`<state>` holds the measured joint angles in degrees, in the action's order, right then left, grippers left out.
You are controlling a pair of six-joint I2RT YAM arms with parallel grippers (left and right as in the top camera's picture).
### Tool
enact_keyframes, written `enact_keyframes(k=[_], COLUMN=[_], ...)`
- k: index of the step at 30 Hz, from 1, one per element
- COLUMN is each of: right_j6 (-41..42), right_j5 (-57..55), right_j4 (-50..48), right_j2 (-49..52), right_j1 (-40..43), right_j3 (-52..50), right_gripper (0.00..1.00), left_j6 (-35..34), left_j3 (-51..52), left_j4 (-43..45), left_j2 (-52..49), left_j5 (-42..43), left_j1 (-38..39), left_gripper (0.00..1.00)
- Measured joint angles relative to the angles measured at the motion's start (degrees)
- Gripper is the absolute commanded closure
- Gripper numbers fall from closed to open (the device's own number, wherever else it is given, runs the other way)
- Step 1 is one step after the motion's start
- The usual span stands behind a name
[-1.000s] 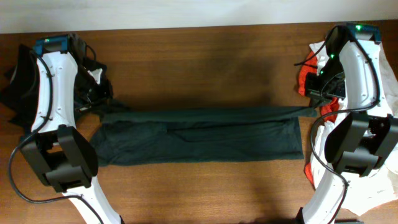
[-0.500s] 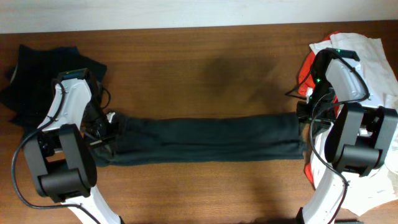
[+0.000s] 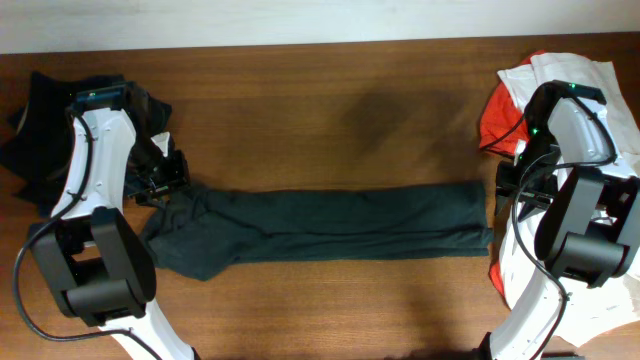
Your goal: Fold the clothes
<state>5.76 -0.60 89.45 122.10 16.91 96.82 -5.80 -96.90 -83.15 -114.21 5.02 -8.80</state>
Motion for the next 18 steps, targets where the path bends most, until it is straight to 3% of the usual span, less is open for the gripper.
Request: enact_keyframes(k=[7,14,18], right_j6=[0.0,0.0,0.0], right_j5=[0.0,0.0,0.0], right_j4=[-1.1,-1.1,-1.0], right_j2=[0.0,0.0,0.0], right_j1=[0.0,0.0,0.0], right_j3=[0.0,0.0,0.0], right_gripper=[0.53,0.52,0.52], left_j6=[-0.2,-0.6,1.6], left_j3=[9.4,10.3,10.3], left_j4=[6.1,2.3,2.1], left_j2=[0.1,0.1,0.1], left_j5=[-2.5,-2.5,3.6], left_j1=[0.0,-2.3,-1.8], left_gripper=[0.46,0.46,0.46])
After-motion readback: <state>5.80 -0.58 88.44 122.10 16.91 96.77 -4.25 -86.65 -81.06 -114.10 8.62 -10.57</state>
